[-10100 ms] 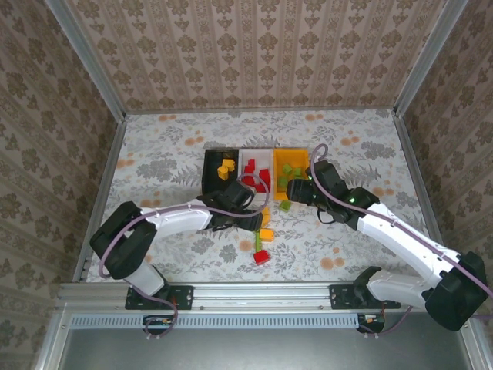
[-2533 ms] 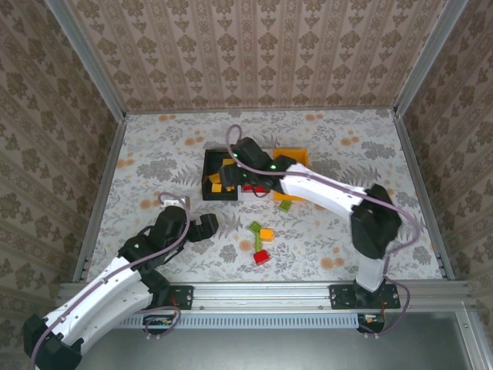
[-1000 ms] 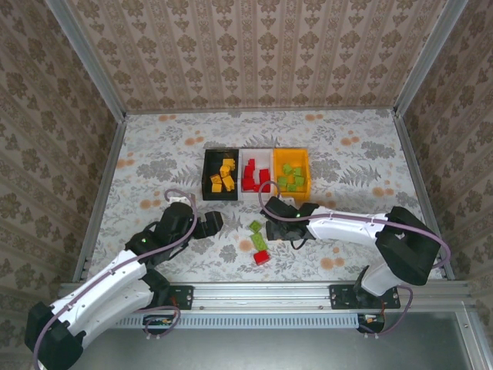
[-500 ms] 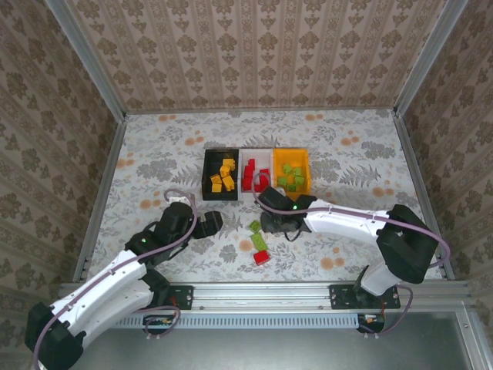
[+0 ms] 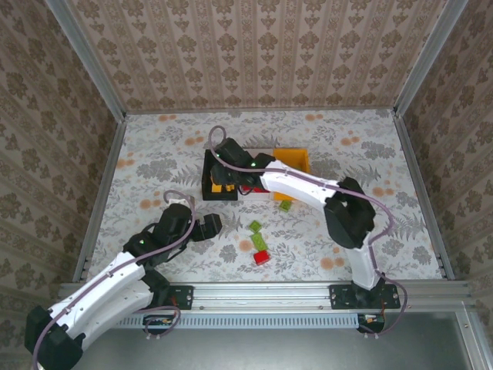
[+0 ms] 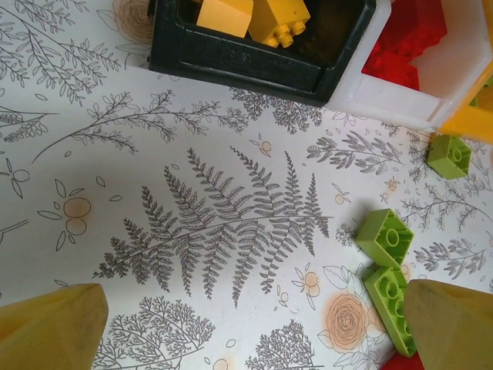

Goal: Sort the legos into containers by color

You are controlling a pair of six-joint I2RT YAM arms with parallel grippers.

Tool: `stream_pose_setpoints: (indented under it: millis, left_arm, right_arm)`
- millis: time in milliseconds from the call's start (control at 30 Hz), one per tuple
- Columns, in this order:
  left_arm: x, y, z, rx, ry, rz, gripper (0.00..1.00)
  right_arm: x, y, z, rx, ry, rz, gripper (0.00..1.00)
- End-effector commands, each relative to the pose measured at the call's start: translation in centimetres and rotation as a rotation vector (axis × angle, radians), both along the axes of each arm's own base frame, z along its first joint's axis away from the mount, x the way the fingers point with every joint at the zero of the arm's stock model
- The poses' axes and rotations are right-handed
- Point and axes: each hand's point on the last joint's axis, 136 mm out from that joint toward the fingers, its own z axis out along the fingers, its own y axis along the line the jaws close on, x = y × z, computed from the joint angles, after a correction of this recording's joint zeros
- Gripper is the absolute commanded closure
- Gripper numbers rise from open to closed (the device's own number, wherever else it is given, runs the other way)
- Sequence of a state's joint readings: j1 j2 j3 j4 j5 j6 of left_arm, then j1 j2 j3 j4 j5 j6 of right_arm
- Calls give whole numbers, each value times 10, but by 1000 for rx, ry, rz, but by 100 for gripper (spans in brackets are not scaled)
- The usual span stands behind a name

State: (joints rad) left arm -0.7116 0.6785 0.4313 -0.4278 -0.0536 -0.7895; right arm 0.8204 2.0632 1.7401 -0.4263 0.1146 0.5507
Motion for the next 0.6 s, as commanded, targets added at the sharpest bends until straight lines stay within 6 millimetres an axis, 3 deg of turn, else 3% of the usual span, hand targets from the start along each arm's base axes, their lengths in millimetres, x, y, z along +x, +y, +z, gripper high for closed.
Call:
stream_pose_setpoints:
  millis: [0,133,233,300,433,567]
  left_arm:
    - [-7,1,-5,25,15,-40,0]
    - [-8,1,-7,36,15,-48,0]
    - [-8,0,-6,37,12,-53,0]
    - [-7,-2,-4,33,3,-64,0]
    - [-4,-14,1,36,-9,-107,0]
    - [0,-36,0,56,-2,-181,0]
  right_arm:
    - [22,11,-1,11,-6,11,64]
    - [40,20,-8,18,0,8,58]
    - [45,22,-4,37,-6,6,37]
    - [44,22,7,52,-20,6,31]
    - [33,11,34,97,-63,-4,29]
    - [11,-16,55,139,-95,-33,28]
